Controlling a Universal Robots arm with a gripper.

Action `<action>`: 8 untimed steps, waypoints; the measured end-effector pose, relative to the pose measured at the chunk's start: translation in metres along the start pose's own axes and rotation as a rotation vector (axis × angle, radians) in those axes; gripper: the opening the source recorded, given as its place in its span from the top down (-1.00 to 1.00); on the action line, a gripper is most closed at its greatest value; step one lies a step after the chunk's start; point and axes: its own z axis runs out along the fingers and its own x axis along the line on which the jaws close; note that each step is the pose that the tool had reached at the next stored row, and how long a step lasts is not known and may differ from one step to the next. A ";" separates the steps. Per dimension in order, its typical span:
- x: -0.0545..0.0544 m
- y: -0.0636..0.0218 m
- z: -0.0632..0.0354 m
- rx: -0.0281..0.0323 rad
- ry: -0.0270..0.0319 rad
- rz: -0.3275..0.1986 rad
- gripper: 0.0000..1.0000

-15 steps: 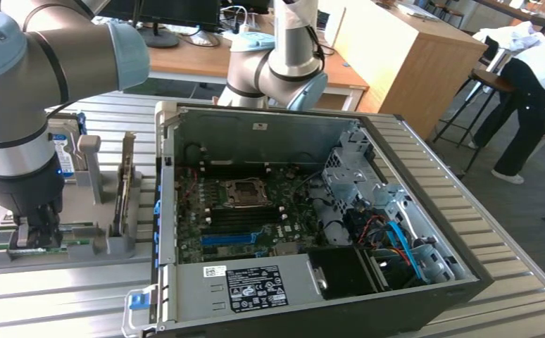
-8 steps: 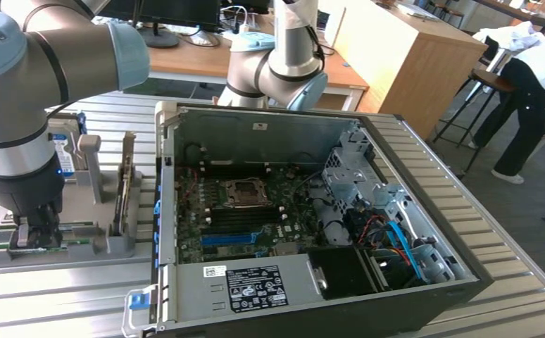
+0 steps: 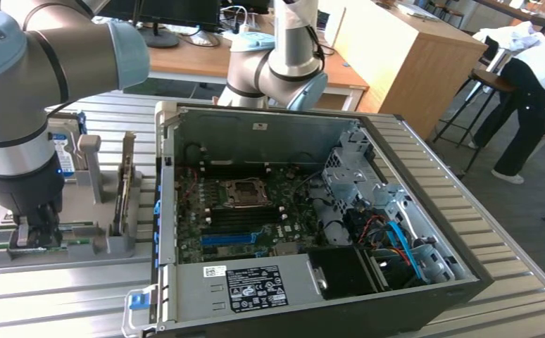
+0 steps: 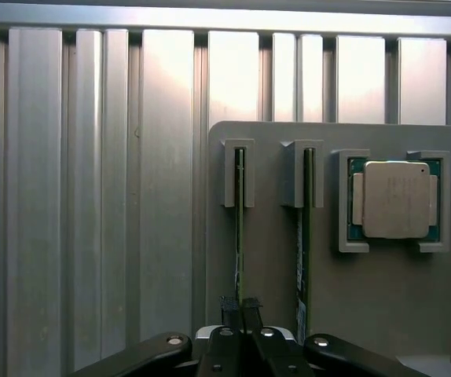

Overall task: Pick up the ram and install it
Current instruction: 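Pick up the ram and move it above insertion slot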

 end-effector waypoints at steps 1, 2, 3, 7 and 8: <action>0.000 0.0000 -0.0005 0.0000 -0.0001 0.000 0.77; 0.000 0.0000 -0.0009 0.0000 0.0000 0.000 0.77; 0.000 0.0000 -0.0015 0.0000 0.0000 0.000 0.77; 0.000 0.0001 -0.0059 -0.0001 0.0000 0.000 0.77; 0.000 0.0001 -0.0073 0.0000 0.0000 0.000 0.77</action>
